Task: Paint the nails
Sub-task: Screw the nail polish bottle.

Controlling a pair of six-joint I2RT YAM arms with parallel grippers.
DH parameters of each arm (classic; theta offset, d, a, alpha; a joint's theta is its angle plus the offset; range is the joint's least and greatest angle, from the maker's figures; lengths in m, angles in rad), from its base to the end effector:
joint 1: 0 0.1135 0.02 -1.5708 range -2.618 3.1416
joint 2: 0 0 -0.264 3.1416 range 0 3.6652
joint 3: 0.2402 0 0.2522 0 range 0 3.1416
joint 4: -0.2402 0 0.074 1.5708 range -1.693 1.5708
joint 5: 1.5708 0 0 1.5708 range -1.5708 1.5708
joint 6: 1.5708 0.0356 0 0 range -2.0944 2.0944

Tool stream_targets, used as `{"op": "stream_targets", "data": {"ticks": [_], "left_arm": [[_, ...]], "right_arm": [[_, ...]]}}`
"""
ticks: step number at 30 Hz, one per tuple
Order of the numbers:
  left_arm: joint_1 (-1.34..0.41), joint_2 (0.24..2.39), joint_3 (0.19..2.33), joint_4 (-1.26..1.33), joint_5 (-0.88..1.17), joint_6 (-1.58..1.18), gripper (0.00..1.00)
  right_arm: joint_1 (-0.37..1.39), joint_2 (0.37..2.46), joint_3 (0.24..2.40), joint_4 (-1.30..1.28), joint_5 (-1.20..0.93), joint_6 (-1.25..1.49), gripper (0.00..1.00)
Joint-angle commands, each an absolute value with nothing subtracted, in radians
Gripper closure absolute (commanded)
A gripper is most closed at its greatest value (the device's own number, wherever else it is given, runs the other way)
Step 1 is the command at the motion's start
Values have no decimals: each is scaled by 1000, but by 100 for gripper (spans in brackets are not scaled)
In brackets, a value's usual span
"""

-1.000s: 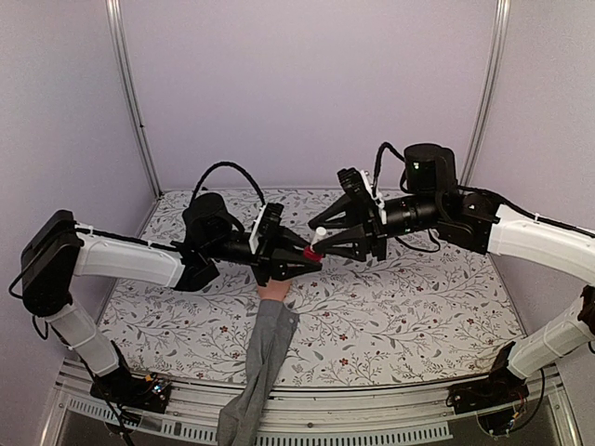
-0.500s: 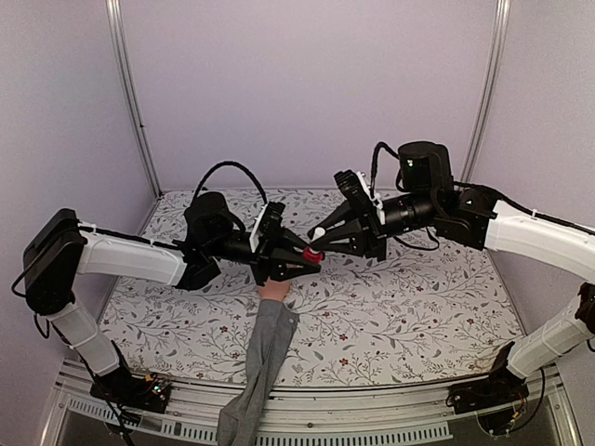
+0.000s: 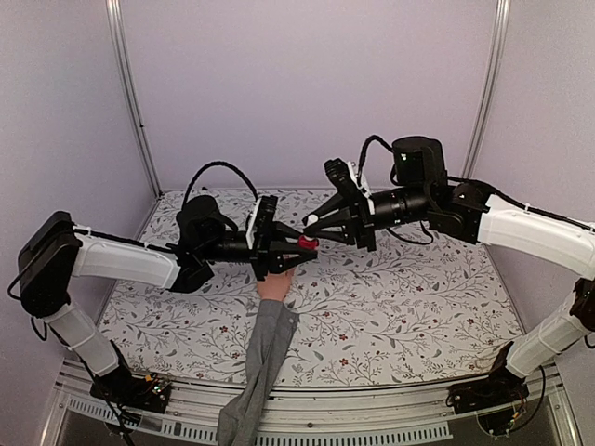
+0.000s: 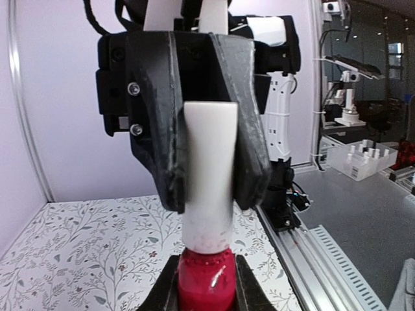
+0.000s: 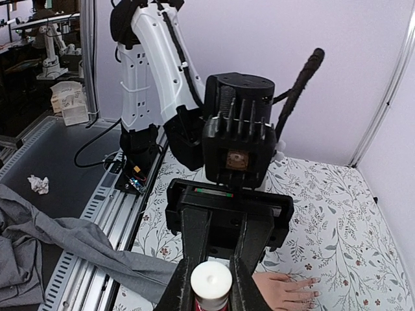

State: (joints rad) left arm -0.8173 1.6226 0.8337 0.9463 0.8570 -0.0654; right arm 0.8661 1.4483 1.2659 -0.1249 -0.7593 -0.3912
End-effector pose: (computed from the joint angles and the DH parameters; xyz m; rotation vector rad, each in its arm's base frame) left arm 0.2164 -0.2700 0.2609 1.2298 1.0434 -1.2988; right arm 0.1981 0.2708 0.3599 -1.5188 1.1740 1.0318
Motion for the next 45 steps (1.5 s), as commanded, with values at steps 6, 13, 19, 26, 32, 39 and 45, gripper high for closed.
{"op": "stream_targets", "data": {"ticks": [6, 13, 19, 26, 32, 39, 45], "left_arm": [[-821, 1539, 805, 1005, 518, -14, 100], [-839, 1532, 777, 1062, 221, -8, 100], [-877, 1572, 795, 1080, 49, 66, 100], [-945, 1664, 850, 1128, -191, 176, 100], [-975, 1721, 897, 1113, -247, 273, 100], [-977, 1719, 883, 1125, -264, 274, 100], [-969, 1658, 841, 1096, -171, 253, 100]], "right_arm": [[877, 1492, 1258, -42, -607, -235, 100], [879, 1516, 1243, 57, -502, -121, 100], [882, 1571, 1271, 61, -429, -47, 100], [884, 1627, 1318, 52, -346, 52, 100], [885, 1653, 1337, 53, -275, 95, 100], [885, 1655, 1350, 43, -264, 115, 100], [879, 1610, 1318, 55, -289, 92, 79]]}}
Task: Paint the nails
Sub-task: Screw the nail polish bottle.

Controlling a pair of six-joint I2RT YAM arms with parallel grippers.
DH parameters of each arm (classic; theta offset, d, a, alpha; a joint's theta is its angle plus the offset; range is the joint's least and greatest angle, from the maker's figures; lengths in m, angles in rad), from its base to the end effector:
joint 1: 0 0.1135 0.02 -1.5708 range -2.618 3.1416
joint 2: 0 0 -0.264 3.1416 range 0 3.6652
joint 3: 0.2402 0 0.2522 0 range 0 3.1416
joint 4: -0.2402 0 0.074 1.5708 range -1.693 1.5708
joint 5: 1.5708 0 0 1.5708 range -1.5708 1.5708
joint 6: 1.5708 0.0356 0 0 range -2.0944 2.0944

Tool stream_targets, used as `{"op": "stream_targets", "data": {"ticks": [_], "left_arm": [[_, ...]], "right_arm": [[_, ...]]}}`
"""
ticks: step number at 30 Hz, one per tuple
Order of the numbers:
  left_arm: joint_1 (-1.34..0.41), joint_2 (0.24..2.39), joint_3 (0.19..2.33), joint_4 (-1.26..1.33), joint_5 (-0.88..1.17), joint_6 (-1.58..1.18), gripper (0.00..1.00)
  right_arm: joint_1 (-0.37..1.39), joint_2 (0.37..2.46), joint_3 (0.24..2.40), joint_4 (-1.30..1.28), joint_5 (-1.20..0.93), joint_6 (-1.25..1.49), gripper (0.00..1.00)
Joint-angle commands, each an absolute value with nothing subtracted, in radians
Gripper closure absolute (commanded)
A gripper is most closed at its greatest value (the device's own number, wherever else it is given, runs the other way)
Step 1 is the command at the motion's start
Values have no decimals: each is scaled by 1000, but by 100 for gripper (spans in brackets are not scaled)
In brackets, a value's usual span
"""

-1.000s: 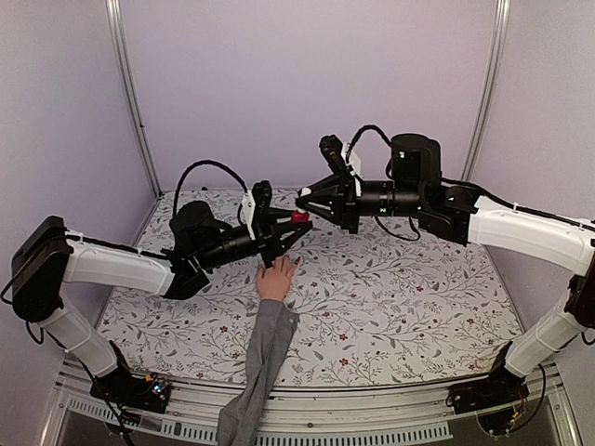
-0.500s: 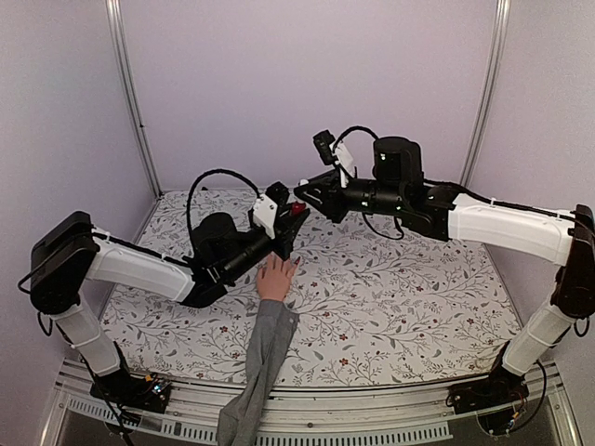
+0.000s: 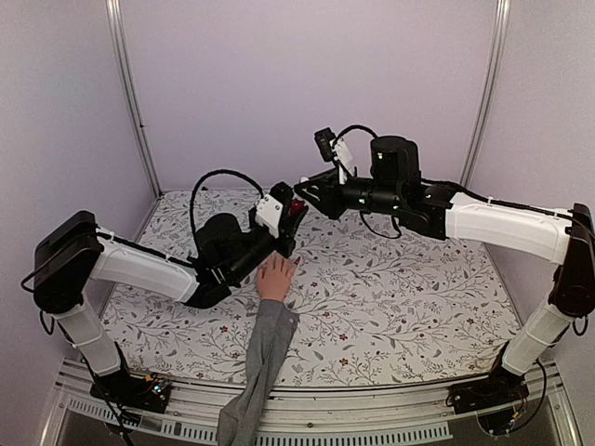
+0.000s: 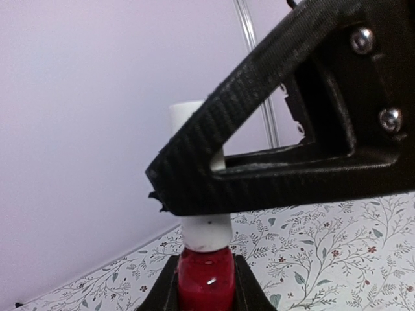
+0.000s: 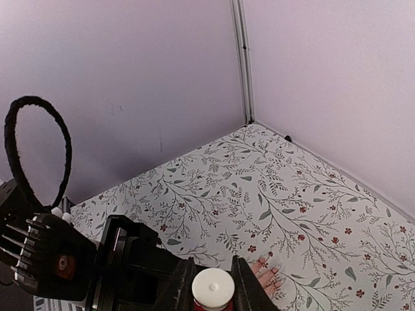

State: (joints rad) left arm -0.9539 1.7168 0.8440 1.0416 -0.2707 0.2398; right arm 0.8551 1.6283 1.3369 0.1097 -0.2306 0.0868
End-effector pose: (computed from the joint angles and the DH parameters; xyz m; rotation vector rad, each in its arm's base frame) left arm 0.2210 -0.2951 0.2438 0.6009 1.2867 -0.4017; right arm 0.2523 0.3026 0.3445 -0.8471 1.6258 0.8780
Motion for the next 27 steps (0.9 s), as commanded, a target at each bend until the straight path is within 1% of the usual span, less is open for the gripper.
{"op": "stream_targets", "data": {"ticks": [1, 2, 3, 9, 14, 20, 24, 27], "left_arm": [[-966, 1650, 835, 1090, -154, 245, 100], [-966, 1643, 831, 1081, -137, 239, 100], [-965, 1635, 828, 1068, -120, 232, 100], [-955, 1583, 804, 1023, -12, 198, 100], [-924, 1544, 793, 975, 225, 151, 100], [-854, 1515, 818, 883, 629, 70, 100], [-840, 1523, 870, 774, 762, 78, 100], [-834, 1536, 884, 768, 847, 61, 100]], "right_arm": [[878, 1600, 1306, 62, -291, 86, 73], [876, 1584, 1294, 72, -291, 81, 67], [874, 1573, 1281, 78, -294, 76, 63], [866, 1476, 1203, 100, -342, 20, 47], [864, 1399, 1136, 119, -463, -78, 36], [862, 1336, 1121, 59, -615, -209, 35], [862, 1320, 1133, 2, -688, -311, 36], [862, 1315, 1140, -35, -730, -362, 38]]}}
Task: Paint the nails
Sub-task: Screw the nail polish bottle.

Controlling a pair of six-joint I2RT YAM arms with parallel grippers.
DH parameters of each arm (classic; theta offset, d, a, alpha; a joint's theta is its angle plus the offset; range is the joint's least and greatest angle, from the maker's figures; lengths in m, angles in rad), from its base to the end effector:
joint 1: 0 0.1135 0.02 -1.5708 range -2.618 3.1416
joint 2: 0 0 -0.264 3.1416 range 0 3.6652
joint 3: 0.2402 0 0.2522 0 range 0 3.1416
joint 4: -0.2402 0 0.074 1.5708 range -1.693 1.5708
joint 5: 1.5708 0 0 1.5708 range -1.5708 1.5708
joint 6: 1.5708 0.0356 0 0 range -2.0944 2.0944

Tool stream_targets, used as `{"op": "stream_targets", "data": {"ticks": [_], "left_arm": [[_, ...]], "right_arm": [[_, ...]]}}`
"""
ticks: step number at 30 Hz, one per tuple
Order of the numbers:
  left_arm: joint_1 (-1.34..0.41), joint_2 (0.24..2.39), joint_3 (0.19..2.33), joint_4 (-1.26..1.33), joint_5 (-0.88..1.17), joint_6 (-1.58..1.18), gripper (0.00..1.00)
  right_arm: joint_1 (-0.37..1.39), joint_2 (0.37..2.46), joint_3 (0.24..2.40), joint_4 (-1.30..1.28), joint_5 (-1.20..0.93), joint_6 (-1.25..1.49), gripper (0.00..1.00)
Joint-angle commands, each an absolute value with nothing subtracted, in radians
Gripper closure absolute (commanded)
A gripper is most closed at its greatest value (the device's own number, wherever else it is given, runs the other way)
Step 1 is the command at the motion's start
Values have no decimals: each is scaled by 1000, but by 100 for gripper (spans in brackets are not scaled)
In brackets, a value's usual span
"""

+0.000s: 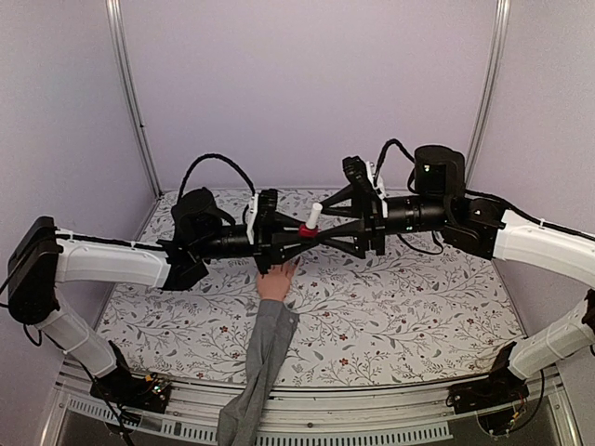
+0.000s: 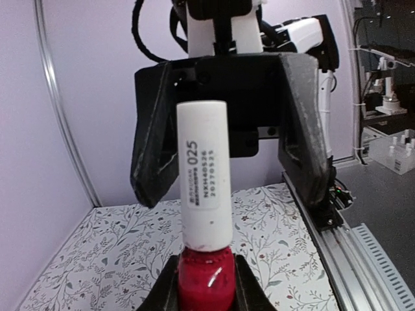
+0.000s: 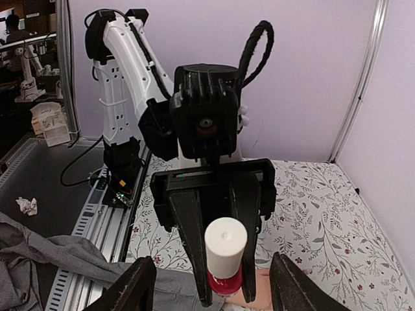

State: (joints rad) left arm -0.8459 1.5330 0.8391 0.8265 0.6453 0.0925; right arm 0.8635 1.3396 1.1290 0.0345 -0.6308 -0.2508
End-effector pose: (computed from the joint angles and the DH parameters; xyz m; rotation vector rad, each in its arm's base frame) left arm 0.2083 -0.2674 0.2803 1.1545 1.0474 -1.0646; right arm 0.1873 0.2514 0.3599 -1.3347 1.2355 0.9891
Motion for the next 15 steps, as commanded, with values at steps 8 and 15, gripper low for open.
{"op": "stream_targets", "data": {"ticks": [8, 15], "left_arm": [[-829, 1612, 939, 779, 1057, 2, 100], [-827, 1652, 958, 796, 1110, -45, 100]], "right_arm": [[863, 1318, 1155, -78, -793, -424, 39], [869, 1323, 1173, -101, -841, -439, 43]]}}
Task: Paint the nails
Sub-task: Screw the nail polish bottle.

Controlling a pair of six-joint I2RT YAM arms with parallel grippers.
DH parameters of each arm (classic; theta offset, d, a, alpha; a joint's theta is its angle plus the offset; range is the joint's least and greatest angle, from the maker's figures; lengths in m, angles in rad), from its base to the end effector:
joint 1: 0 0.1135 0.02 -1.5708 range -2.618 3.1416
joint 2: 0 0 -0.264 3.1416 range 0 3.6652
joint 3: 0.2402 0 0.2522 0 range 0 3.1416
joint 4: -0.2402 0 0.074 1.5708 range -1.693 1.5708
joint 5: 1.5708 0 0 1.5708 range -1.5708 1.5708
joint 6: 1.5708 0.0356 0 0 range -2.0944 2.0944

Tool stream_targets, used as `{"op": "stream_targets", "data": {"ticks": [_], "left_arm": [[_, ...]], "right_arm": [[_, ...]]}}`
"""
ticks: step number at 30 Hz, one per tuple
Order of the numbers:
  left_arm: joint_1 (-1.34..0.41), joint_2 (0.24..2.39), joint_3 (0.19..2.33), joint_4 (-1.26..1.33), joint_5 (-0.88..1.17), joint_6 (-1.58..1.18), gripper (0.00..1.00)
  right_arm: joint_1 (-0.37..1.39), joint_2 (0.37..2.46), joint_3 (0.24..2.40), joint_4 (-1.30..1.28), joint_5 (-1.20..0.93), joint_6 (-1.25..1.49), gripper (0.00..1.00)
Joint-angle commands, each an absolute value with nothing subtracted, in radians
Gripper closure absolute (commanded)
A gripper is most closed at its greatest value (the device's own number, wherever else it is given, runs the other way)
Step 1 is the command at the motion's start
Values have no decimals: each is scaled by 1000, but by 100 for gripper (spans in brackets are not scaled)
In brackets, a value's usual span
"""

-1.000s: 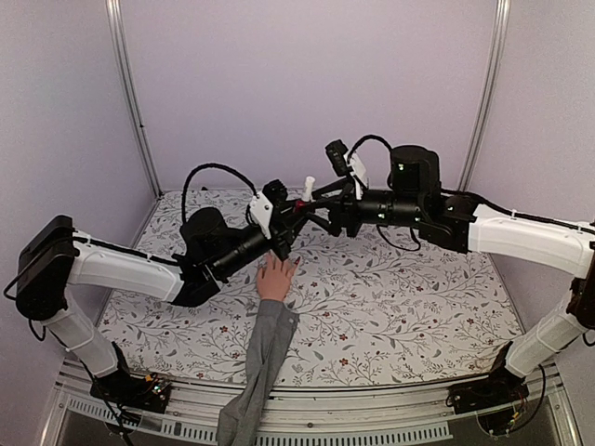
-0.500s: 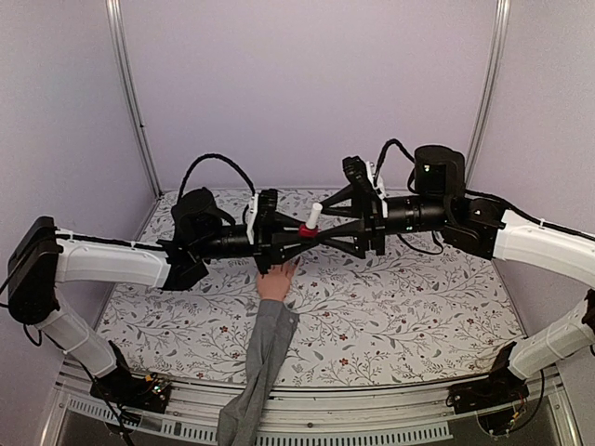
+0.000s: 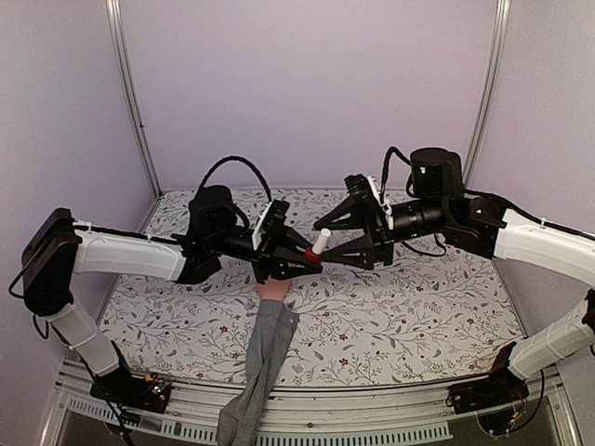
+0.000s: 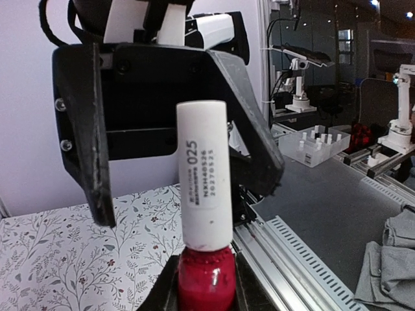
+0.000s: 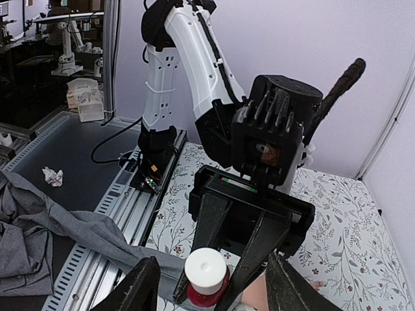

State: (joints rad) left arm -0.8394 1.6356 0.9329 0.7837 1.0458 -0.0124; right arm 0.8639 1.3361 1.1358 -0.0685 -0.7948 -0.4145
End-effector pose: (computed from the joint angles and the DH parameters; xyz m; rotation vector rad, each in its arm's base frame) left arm 0.2137 -0.2843 0.2718 1.4211 0.9693 -1.4192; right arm 0.1794 0.2492 0.3540 -1.5294 1.0968 1.0377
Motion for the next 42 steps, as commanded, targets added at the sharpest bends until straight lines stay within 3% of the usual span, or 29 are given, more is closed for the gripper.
{"op": "stream_targets", "data": {"ticks": [1, 8, 15, 27, 35, 42], "left_arm": [[-828, 1654, 958, 797, 1113, -46, 100], [-826, 1663, 957, 828, 1135, -74, 100], [-819, 1665, 951, 861, 1146, -101, 100], [-799, 1638, 927, 926, 1069, -116, 100], [-789, 1603, 894, 955, 933, -88, 100], [-791, 1561, 859, 975, 744, -45, 100]], "right_arm": [[870, 1325, 1178, -109, -851, -444, 43], [873, 1347, 1208, -142, -879, -448, 51], [876, 1375, 1235, -175, -891, -451, 73], [894, 1420, 1276, -225, -844, -448, 93], [894, 1433, 1276, -193, -778, -399, 100], [894, 1458, 1277, -148, -686, -332, 100]]}}
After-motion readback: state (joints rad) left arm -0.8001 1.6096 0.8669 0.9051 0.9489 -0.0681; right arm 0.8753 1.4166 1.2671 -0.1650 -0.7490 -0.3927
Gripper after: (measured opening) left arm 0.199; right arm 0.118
